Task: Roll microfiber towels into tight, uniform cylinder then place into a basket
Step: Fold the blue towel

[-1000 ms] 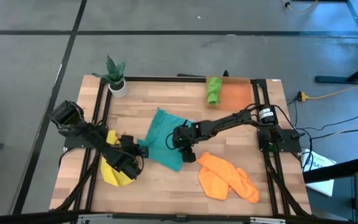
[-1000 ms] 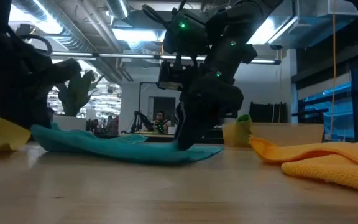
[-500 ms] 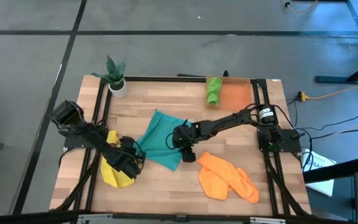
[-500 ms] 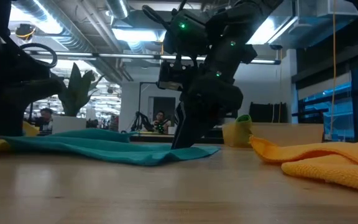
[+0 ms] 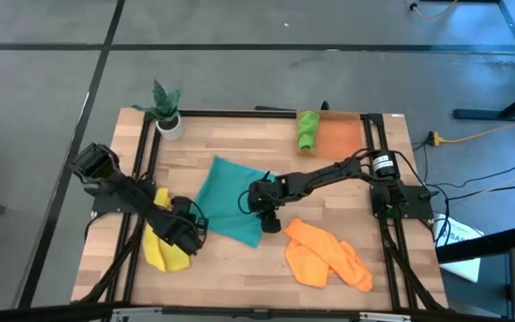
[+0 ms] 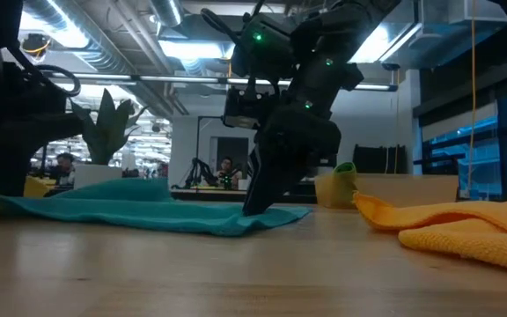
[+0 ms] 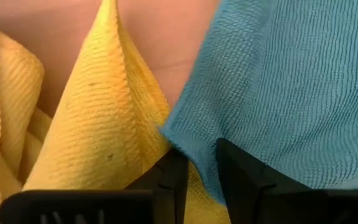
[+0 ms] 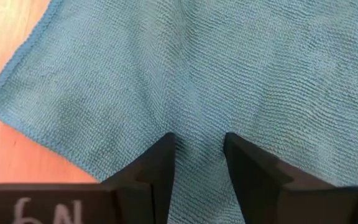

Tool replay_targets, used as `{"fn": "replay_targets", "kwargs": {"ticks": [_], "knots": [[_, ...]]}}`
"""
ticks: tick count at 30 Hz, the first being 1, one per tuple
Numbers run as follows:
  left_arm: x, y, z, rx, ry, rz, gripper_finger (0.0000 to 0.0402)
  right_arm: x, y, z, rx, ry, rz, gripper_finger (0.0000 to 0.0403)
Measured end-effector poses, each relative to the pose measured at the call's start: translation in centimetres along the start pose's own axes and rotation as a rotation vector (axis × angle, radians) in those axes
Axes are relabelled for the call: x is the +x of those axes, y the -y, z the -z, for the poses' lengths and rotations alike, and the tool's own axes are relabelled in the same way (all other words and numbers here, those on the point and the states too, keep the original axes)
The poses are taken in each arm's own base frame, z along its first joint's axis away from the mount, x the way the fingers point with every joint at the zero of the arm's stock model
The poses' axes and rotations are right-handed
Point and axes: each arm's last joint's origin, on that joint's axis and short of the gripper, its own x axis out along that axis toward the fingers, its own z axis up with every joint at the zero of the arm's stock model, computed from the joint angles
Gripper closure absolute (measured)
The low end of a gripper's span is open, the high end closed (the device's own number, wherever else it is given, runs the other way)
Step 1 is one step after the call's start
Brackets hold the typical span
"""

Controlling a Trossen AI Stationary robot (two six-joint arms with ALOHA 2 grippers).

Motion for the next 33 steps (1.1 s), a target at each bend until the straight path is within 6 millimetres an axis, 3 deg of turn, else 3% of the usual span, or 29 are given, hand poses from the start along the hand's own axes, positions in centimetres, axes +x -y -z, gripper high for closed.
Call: {"fn": "replay_targets", "kwargs": {"ticks": [3,9,14,19,25,29,33], "knots": [[-0.7,-0.2,-0.3,-0.005,-0.010,0.012,0.0324,0.0,0.0,0.0,0.000,0.000,0.001,0.0274],[-4.0,-1.1,-2.2,0.022,0.033,-0.043,0.0323,0.0,0.0,0.0,-0.002,0.000,0.004,0.0296],[-6.4,-1.9,-3.6,0.154,0.023,-0.015,0.0322,-0.2,0.4,-0.2,0.006,-0.002,-0.005,0.0300],[-7.3,-1.9,-4.0,0.268,-0.011,0.081,0.0321,-0.5,0.9,0.4,0.025,-0.068,-0.019,0.0301],[-7.7,-1.3,-3.9,0.410,-0.026,0.179,0.0321,-2.8,0.1,0.2,0.000,-0.066,-0.148,0.0301],[-7.8,-1.0,-3.8,0.497,-0.025,0.217,0.0321,-5.8,-1.2,-0.9,-0.052,0.004,-0.110,0.0301],[-7.9,-0.8,-3.7,0.540,-0.022,0.237,0.0321,-6.8,-2.3,-0.8,-0.084,-0.006,-0.089,0.0301]]}}
